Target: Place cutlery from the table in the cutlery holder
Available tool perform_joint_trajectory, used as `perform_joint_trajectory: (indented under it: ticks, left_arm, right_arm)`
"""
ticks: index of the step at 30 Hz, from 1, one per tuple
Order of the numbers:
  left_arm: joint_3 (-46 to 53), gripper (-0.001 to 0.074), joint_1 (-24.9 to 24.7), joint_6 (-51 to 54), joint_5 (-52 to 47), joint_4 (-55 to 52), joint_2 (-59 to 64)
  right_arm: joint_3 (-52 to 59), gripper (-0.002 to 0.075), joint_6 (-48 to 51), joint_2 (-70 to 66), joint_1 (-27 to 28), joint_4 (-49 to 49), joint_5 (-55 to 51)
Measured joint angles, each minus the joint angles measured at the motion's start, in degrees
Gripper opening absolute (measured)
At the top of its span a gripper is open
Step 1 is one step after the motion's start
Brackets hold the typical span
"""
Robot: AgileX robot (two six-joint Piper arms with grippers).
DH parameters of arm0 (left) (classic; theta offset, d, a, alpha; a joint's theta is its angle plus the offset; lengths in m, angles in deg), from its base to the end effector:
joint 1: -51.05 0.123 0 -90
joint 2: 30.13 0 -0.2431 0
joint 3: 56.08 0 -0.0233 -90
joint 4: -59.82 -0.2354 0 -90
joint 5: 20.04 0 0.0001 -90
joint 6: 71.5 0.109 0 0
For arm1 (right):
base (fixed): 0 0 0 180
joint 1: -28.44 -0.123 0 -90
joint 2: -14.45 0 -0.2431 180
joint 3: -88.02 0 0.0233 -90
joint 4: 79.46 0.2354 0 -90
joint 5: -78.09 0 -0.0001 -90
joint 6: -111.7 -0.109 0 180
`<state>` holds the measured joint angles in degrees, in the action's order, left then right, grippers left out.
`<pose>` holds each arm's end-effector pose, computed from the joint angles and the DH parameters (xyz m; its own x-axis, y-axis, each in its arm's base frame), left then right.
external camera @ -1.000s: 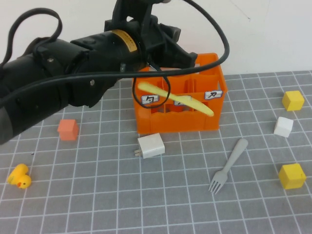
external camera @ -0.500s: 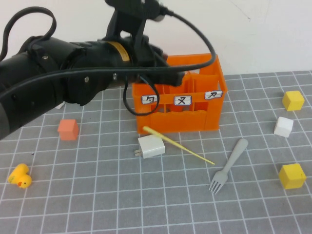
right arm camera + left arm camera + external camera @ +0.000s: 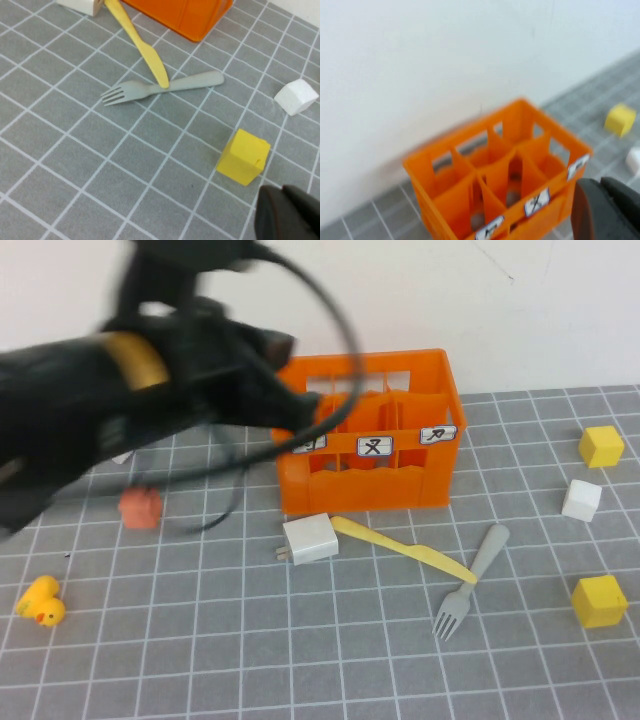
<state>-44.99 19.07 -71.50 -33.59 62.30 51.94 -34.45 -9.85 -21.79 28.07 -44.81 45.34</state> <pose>0.2600 -0.1636 0.3427 -0.2661 0.1166 -0.9569 0.5271 0.8487 -0.0432 0.1284 0.0344 0.2200 -0.3352 -0.4530 -0.8261 -0.4846 0.8348 -0.2612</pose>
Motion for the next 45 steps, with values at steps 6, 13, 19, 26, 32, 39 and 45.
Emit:
perform_joint_trajectory:
  ticks: [6,13,19,26,32,39,45]
  left_arm:
    - [15.3,0.0001,0.0,0.7,11.2,-3.3,-15.3]
    - [30.5,0.0,0.0,4.2,19.4,-8.6,-24.8]
    - [36.6,0.0,0.0,6.7,20.1,-9.0,-27.2]
    - [40.2,0.0001,0.0,6.9,19.2,-9.0,-27.4]
    - [40.8,0.0,0.0,6.9,14.5,-8.9,-27.4]
    - [41.4,0.0,6.7,4.9,-1.1,-8.3,-35.6]
    - [44.1,0.0,18.4,2.1,-12.6,-8.4,-53.5]
  right_arm:
    - [0.0,-0.0003,0.0,0.0,0.0,0.1,1.7]
    - [0.0,-0.0003,0.0,0.0,0.0,0.2,0.2]
    - [0.0,-0.0003,0.0,0.0,0.0,0.2,-1.3]
    - [0.0,-0.0003,0.0,0.0,0.0,0.4,-1.4]
    - [0.0,-0.0003,0.0,0.0,0.0,0.4,-1.4]
    - [0.0,-0.0003,0.0,0.0,0.0,0.7,-1.4]
    - [0.0,-0.0003,0.0,0.0,0.0,0.8,-1.4]
